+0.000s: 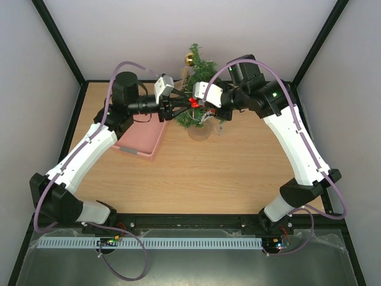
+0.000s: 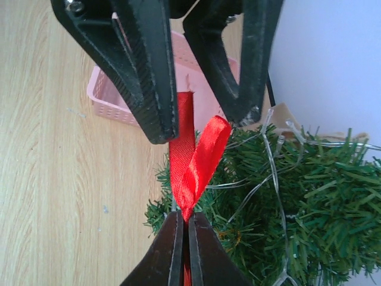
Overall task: Decorate the small christmas tree
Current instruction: Place the decoration item on the Christmas tree.
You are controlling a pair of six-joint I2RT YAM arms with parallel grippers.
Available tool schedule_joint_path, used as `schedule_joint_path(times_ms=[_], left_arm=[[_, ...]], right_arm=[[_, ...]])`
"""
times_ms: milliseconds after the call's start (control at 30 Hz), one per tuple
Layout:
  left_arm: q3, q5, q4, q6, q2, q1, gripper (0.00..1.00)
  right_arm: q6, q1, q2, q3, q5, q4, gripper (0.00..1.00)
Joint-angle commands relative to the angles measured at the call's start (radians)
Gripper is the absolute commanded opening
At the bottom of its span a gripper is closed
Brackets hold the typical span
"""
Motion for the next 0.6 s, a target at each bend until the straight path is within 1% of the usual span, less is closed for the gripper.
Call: schedule_joint_path(times_ms=[0,67,133,267,367,467,567], left_arm=[[0.066,0.132,-0.037,0.008,0.026,0.005,0.44],[0.065,0.152,-0.027,-0.016,0.032,0.005,0.44],[0.076,0.168,-0.034,-0.031,0.044,0.005,0.42],[0.088,0.167,-0.051,-0.040,0.062,0.007,0.27],[0.091,0.180,-0.057,-0.038,0.075,0.010,0.19],[0.091,0.193,-0.060,-0.023,0.080,0.013,0.03],[0.083,0.167,-0.069,0.005,0.067,0.015,0.02]], right_arm=[[-0.023,-0.002,-0.033,-0.021,-0.027,-0.012,0.02],[-0.023,-0.002,-0.034,-0.026,-0.037,-0.004,0.02],[-0.021,-0.002,-0.032,-0.029,-0.044,-0.001,0.02],[-0.011,-0.002,-0.030,-0.031,-0.043,0.005,0.02],[-0.009,-0.002,-0.037,-0.044,-0.041,0.018,0.02],[0.003,-0.002,-0.047,-0.063,-0.046,0.037,0.03],[0.020,-0.002,-0.058,-0.091,-0.048,0.059,0.06]])
